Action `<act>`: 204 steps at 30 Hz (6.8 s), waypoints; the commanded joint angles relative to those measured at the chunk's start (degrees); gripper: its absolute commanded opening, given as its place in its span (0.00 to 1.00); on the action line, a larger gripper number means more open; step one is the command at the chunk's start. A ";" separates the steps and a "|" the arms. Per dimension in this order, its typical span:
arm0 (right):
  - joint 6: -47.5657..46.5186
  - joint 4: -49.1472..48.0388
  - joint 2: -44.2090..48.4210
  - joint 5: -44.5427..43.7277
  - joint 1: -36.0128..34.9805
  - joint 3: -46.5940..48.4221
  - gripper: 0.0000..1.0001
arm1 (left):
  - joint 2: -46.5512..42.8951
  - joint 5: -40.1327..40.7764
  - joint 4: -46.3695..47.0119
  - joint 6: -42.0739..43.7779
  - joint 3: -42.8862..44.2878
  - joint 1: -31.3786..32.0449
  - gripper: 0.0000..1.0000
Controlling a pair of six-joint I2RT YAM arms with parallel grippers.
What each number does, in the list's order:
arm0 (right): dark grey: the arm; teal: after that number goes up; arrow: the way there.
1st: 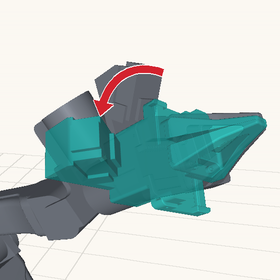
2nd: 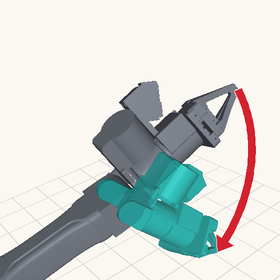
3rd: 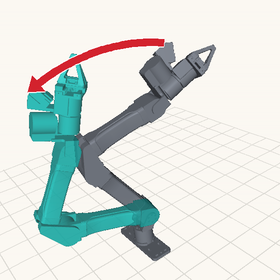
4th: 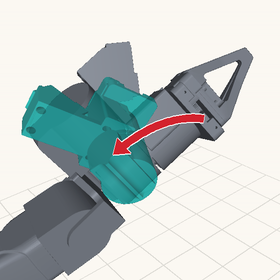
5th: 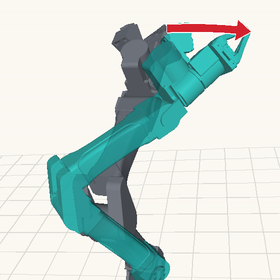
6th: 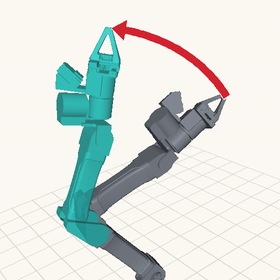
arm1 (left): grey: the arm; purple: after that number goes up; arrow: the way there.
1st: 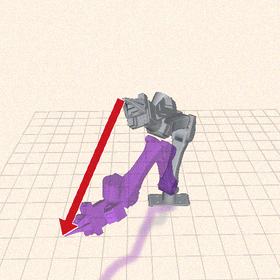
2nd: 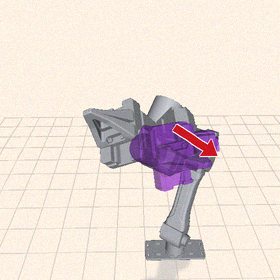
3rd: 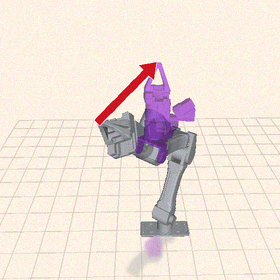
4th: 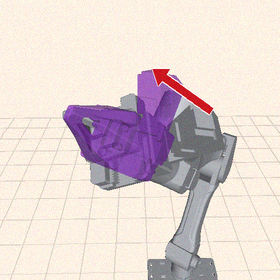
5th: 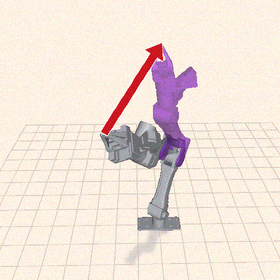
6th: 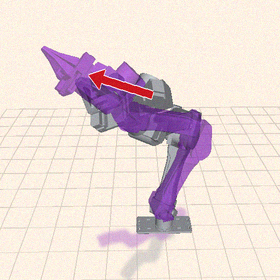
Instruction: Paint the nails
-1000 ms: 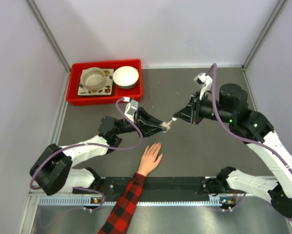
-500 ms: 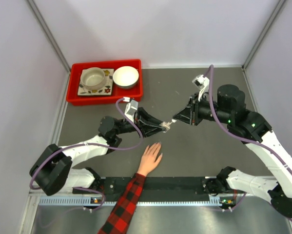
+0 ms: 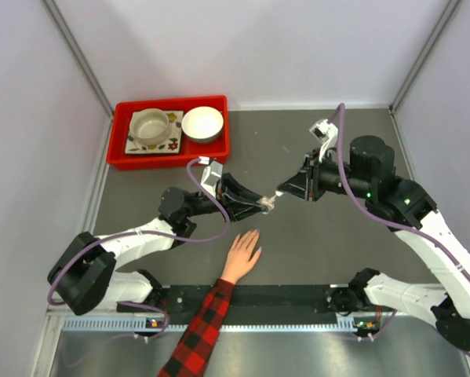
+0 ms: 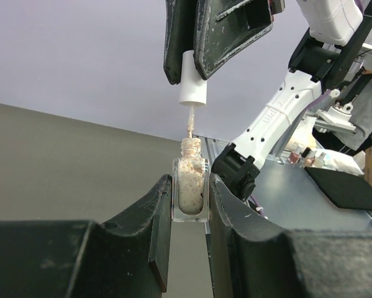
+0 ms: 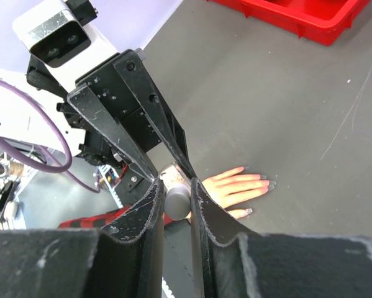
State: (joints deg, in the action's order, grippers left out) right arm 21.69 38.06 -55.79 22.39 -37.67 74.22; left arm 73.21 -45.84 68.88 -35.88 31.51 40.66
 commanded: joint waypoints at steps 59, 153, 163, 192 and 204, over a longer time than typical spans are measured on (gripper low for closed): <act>4.94 -9.94 1.12 7.22 0.05 -10.23 0.00 | -2.72 7.53 5.73 -1.56 0.66 0.82 0.00; -32.24 13.70 -16.81 29.02 -0.12 15.26 0.54 | 1.67 -15.59 15.58 -34.08 5.50 -6.91 0.00; -32.06 13.27 -17.77 28.41 -0.12 14.73 0.45 | 1.32 -16.21 17.08 -35.84 6.02 -6.83 0.00; -9.93 7.03 -19.00 16.37 -1.79 9.99 0.00 | -16.33 7.06 -44.88 16.01 12.80 -2.87 0.00; 23.21 6.05 -25.50 -0.14 -6.89 12.18 0.00 | -19.78 39.96 -45.27 35.53 7.96 9.96 0.00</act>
State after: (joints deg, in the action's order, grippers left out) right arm 30.55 45.34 -77.41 26.61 -40.12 85.23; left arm 53.01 -15.86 12.49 -6.96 39.90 48.16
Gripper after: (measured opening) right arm 0.179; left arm 0.309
